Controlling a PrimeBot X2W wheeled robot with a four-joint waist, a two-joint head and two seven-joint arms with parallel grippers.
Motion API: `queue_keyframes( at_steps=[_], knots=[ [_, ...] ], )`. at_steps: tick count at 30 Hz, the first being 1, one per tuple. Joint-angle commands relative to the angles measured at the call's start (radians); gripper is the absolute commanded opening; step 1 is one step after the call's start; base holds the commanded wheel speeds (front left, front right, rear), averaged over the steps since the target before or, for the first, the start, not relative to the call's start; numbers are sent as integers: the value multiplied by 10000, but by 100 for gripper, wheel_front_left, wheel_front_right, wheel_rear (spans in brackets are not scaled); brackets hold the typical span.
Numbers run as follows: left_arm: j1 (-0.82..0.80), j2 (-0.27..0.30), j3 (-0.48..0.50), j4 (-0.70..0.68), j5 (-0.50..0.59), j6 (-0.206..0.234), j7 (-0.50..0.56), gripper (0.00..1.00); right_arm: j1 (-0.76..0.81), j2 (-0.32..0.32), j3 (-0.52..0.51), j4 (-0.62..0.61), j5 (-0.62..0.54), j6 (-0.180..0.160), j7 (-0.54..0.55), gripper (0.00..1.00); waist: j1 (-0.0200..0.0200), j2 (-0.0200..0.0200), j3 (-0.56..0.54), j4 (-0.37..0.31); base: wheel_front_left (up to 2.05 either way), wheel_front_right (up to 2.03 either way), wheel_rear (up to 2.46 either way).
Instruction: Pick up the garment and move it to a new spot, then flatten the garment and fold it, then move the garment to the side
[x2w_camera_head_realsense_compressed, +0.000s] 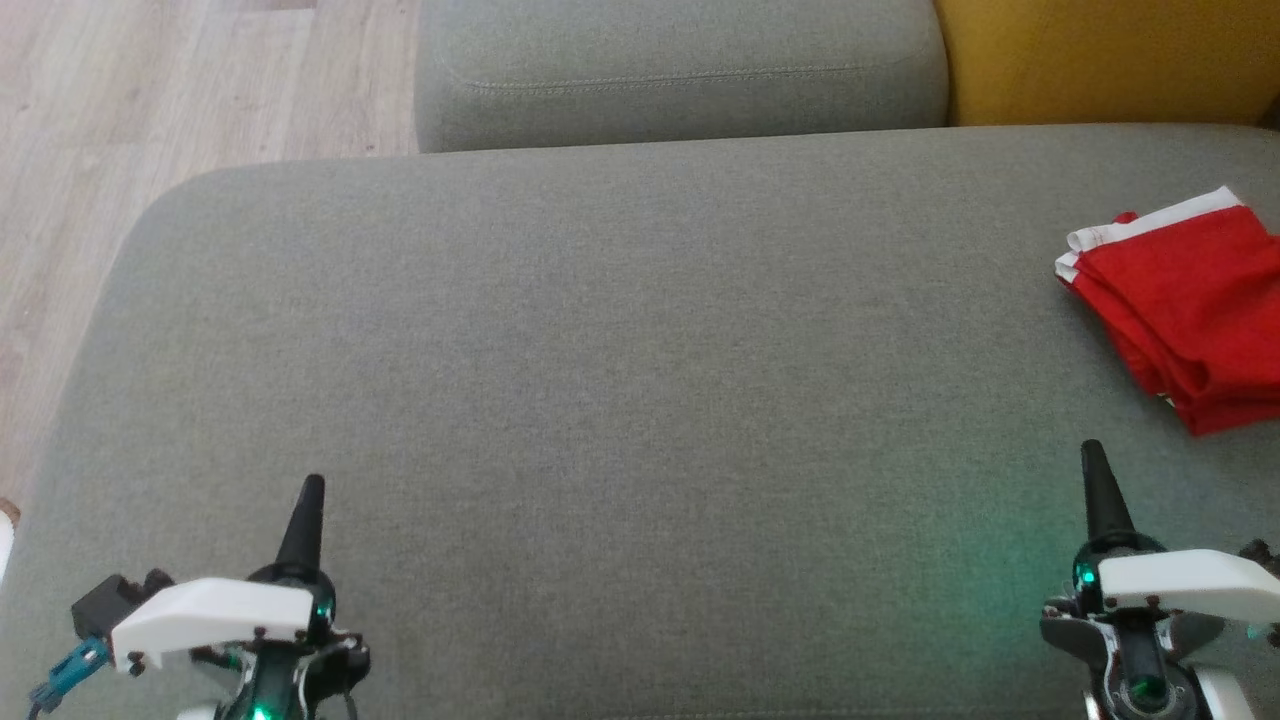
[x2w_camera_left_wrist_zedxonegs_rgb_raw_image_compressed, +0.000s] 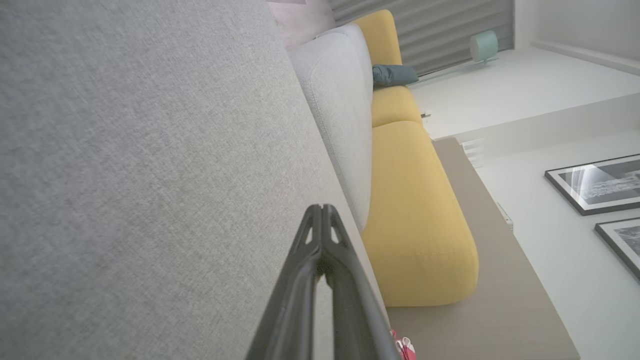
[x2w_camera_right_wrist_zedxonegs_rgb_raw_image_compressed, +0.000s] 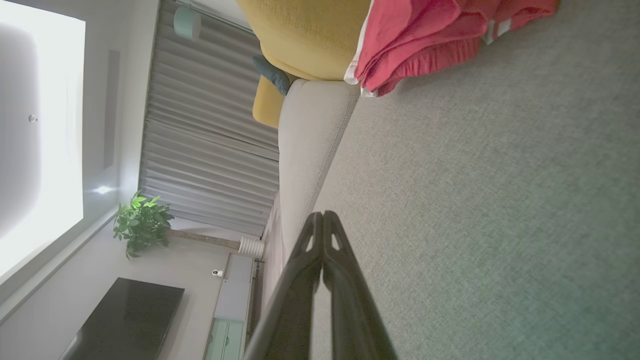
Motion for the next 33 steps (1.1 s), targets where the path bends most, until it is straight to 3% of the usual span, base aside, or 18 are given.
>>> queue_keyframes(
  at_steps=[1,33],
  knots=[
    [-548,40,416,-389,-319,-148,118,0,-611,-43,66,-387,382,51,70,0,0,0,2,2,0,0,0],
    [-805,33,1279,-643,-3420,-667,1015,0,-709,-49,-343,-601,3932,67,633,0,0,0,38,31,0,0,0]
  ],
)
